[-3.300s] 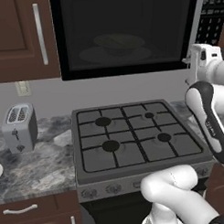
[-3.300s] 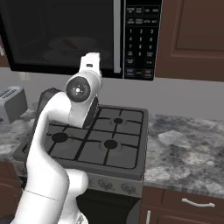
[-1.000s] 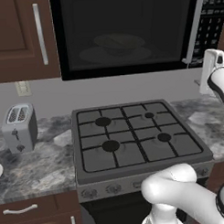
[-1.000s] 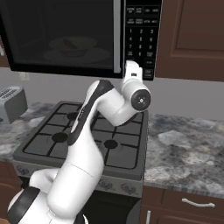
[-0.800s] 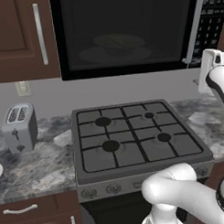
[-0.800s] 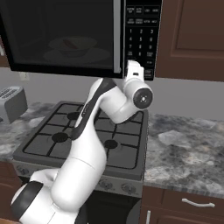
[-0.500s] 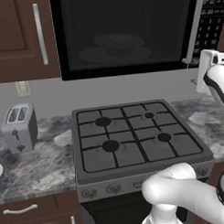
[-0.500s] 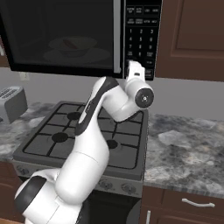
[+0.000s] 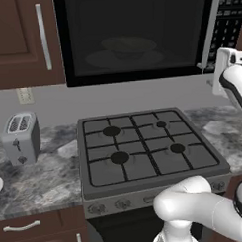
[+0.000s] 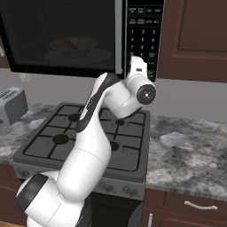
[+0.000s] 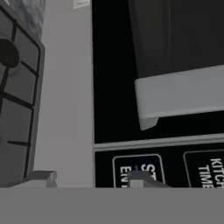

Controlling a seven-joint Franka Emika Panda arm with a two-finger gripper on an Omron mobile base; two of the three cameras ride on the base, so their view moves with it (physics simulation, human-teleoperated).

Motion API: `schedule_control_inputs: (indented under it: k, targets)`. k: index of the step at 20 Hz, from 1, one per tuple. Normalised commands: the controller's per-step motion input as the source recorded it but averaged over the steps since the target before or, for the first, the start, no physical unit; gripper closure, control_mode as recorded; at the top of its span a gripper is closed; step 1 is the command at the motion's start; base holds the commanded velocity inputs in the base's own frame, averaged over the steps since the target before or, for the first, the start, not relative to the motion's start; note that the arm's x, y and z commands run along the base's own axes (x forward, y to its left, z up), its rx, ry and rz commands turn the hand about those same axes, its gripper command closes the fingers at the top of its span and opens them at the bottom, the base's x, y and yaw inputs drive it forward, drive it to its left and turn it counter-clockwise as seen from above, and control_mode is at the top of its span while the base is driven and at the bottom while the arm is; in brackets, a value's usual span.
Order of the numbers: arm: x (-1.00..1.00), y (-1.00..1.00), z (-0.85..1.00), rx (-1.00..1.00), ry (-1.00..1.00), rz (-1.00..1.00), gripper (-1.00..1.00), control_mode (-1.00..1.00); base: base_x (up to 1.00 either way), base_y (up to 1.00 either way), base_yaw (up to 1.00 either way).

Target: Remove the apple from the bowl and place it on the small plate. Then place the bowl with only the steak in the microwave, close the door, and press the start button to microwave the steak.

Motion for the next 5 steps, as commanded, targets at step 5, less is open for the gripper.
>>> schedule_control_inputs:
  k: [5]
  targets:
    - [0.42,0.0,-0.29,0.01,0.0,0.0,-1.0,-1.0,0.0,0.0,0.0]
